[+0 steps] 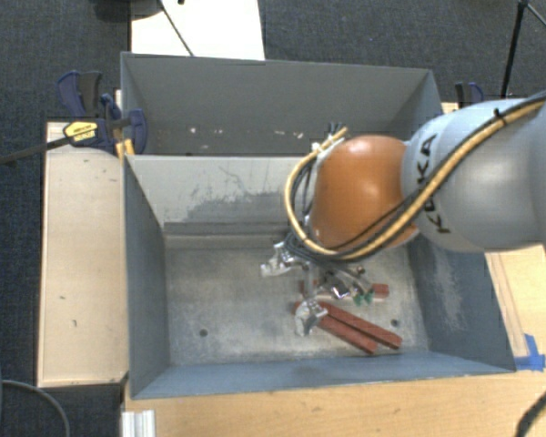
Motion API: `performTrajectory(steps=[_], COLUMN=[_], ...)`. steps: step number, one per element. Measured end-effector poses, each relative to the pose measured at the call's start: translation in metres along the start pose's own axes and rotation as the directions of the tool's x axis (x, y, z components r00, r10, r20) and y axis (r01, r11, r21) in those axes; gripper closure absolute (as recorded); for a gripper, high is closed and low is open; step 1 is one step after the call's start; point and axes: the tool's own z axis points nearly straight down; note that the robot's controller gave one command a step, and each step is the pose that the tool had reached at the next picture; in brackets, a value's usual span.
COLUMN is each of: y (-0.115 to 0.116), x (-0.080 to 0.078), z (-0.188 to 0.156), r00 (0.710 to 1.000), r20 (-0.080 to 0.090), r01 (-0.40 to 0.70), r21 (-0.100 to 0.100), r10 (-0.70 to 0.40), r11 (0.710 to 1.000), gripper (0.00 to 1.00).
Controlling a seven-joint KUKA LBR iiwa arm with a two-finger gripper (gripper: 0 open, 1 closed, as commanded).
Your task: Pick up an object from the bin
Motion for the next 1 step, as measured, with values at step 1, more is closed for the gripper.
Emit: performTrajectory(steps=[1], y=[-0.0251], x=[-0.0087], z=[-0.0082], r00=[0.997], r20=[0.019], r01=[0.071], r21=[0.007], r10=[-0.071], r11=[0.997], gripper=[0.0])
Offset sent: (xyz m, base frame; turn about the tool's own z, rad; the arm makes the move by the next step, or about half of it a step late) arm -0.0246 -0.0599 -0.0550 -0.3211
